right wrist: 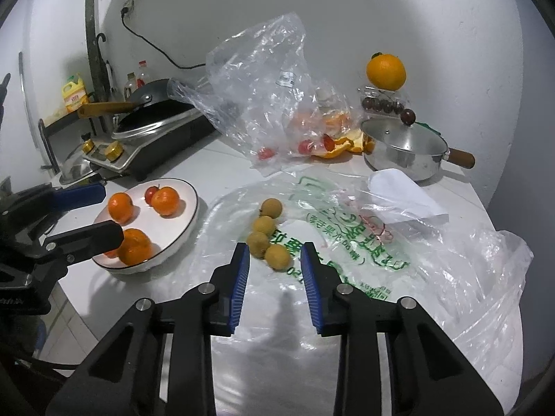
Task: Organize fruits
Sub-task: 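Move both open tools back over the longans in the fruit bag, then grasp a yellow longan with the right tool and lift it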
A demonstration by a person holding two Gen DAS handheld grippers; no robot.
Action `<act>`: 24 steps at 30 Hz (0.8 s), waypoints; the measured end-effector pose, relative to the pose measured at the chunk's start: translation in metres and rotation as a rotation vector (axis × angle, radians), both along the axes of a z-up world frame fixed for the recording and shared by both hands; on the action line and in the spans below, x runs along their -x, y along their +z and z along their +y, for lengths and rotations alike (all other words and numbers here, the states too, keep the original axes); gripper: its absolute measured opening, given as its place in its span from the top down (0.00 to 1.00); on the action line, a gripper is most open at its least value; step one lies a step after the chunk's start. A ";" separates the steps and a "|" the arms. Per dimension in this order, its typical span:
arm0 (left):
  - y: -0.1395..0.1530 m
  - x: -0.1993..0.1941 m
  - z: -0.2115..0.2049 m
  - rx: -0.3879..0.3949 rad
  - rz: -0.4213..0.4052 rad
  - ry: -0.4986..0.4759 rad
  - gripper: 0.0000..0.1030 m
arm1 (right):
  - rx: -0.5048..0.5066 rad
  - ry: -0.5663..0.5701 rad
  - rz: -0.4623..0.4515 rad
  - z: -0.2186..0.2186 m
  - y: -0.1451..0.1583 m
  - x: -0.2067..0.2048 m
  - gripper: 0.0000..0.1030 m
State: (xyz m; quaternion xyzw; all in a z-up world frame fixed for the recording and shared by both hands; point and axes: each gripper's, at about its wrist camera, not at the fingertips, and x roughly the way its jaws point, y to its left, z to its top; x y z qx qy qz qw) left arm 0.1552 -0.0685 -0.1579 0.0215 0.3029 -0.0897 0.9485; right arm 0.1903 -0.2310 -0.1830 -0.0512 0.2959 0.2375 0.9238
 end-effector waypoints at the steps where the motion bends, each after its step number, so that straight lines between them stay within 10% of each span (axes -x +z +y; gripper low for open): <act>1: -0.001 -0.002 -0.001 -0.002 0.003 0.002 0.32 | 0.000 0.001 0.005 -0.001 -0.001 -0.004 0.68; 24: -0.018 -0.025 0.006 -0.023 0.023 -0.001 0.32 | 0.062 0.044 0.151 0.027 -0.041 -0.058 0.68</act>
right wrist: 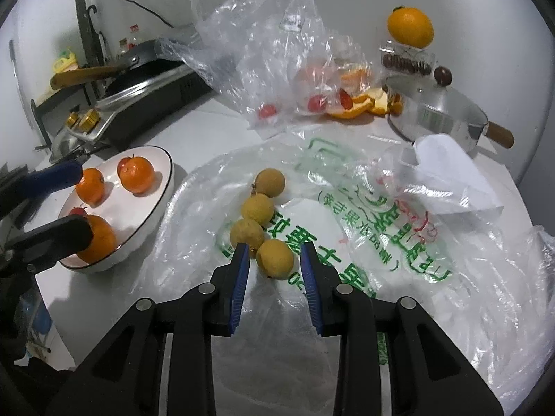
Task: Organize fruits
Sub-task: 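Grasp a yellow longan with the right tool and lift it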
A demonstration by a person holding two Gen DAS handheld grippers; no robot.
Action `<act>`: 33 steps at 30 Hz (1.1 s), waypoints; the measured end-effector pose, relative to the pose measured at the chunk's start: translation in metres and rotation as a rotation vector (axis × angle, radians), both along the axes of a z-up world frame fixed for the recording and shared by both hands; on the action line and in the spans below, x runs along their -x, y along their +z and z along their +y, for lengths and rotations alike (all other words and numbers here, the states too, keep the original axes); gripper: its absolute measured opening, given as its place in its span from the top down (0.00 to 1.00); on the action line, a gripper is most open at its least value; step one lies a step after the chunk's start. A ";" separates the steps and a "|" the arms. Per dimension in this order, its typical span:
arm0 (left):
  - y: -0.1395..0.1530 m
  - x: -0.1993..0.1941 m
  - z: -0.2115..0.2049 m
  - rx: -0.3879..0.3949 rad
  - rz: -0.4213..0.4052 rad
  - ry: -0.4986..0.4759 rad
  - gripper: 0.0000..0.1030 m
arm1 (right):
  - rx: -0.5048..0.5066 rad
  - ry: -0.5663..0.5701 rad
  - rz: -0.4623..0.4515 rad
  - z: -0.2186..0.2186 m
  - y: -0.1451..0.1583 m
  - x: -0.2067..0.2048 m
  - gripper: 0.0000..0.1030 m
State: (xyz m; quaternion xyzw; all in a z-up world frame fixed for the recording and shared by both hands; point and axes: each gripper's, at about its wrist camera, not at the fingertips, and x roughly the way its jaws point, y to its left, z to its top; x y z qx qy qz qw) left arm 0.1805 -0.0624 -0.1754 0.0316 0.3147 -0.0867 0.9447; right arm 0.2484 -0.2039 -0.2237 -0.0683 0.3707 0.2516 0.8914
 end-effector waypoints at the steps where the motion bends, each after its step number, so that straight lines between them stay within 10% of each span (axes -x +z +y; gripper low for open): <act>1: 0.000 0.000 0.000 0.000 0.000 -0.001 0.32 | 0.000 -0.001 0.006 0.001 -0.001 -0.001 0.68; 33: 0.023 0.029 -0.063 -0.038 -0.057 -0.086 0.32 | -0.121 -0.118 -0.163 -0.074 0.036 0.062 0.74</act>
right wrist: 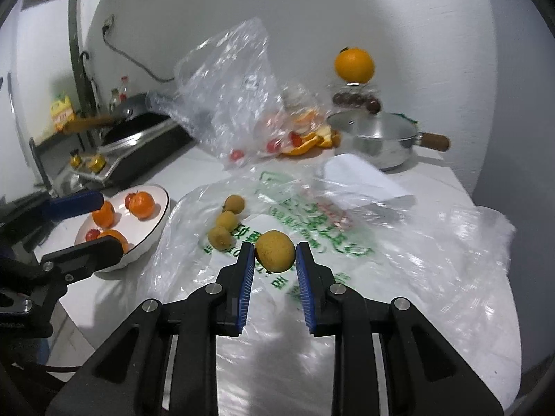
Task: Organize fruits
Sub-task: 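Grasp a yellow longan with the right tool and lift it, then grasp a longan in the bag with the left tool while the right tool holds its longan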
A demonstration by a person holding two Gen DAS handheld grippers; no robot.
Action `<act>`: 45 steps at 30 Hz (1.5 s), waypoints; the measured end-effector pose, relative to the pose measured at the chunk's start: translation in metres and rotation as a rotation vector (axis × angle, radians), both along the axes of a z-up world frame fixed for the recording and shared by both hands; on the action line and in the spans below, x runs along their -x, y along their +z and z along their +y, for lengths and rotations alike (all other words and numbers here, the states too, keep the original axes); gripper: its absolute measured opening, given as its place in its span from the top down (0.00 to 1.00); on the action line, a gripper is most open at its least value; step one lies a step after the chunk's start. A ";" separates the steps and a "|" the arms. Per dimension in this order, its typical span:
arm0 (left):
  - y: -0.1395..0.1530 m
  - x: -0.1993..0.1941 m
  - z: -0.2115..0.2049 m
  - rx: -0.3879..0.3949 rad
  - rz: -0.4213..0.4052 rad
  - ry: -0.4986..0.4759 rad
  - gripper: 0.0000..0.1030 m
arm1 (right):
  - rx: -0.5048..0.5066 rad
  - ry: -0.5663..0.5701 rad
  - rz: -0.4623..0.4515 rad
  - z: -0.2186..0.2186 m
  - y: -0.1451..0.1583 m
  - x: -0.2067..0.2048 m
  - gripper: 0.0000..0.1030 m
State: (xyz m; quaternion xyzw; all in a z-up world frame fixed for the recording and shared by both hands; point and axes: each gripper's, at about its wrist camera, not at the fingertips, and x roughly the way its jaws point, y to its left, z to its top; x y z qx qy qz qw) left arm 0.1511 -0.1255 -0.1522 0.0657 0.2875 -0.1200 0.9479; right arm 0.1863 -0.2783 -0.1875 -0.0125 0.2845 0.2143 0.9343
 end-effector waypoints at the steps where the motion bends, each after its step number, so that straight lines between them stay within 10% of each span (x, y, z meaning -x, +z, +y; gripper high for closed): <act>1: 0.001 0.001 -0.003 -0.001 -0.001 -0.003 0.32 | -0.008 -0.010 -0.006 -0.006 0.002 0.003 0.74; 25: -0.016 -0.055 -0.038 -0.042 0.066 0.048 0.33 | -0.105 -0.080 -0.105 -0.071 0.026 0.008 0.74; 45: -0.070 -0.121 -0.037 -0.092 0.248 0.104 0.70 | -0.146 0.010 -0.043 -0.058 -0.002 -0.032 0.74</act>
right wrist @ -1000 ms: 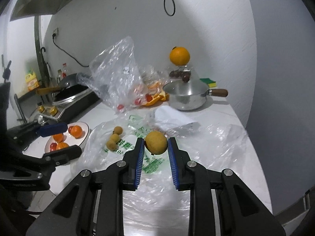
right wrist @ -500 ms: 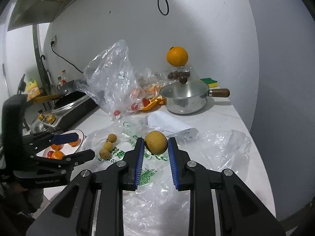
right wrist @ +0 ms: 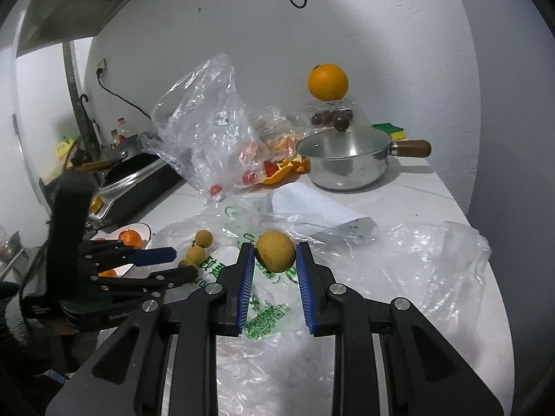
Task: Organize fruits
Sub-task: 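Grasp a longan in the bag with the left tool while the right tool holds its longan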
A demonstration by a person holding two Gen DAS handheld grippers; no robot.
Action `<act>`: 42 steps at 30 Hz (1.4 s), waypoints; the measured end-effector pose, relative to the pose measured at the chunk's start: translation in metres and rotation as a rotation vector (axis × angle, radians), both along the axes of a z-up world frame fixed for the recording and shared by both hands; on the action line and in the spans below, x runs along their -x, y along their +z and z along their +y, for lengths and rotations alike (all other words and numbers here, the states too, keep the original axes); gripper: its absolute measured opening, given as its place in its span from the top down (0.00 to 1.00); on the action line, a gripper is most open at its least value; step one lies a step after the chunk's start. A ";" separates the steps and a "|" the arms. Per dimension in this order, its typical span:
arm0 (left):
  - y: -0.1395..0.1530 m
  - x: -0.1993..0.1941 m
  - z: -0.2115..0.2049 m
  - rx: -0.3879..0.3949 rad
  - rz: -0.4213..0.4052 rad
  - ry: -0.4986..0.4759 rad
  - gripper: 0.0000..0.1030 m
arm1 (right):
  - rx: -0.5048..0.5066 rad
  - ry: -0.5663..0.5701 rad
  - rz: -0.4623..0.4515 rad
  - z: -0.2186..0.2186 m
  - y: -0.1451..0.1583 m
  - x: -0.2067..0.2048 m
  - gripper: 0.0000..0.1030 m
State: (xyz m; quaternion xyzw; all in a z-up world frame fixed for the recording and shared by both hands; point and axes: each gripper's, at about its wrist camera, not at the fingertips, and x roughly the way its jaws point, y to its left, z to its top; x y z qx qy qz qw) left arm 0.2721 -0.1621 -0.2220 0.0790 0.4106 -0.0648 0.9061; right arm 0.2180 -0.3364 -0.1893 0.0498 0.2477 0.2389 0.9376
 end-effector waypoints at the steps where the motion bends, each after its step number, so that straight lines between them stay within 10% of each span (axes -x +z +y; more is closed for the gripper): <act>1: -0.001 -0.002 0.001 0.000 0.005 0.003 0.71 | 0.000 0.005 0.000 0.001 0.000 -0.001 0.74; 42: 0.060 0.071 0.015 0.079 -0.147 -0.110 0.74 | 0.069 -0.002 -0.047 0.034 0.031 0.037 0.74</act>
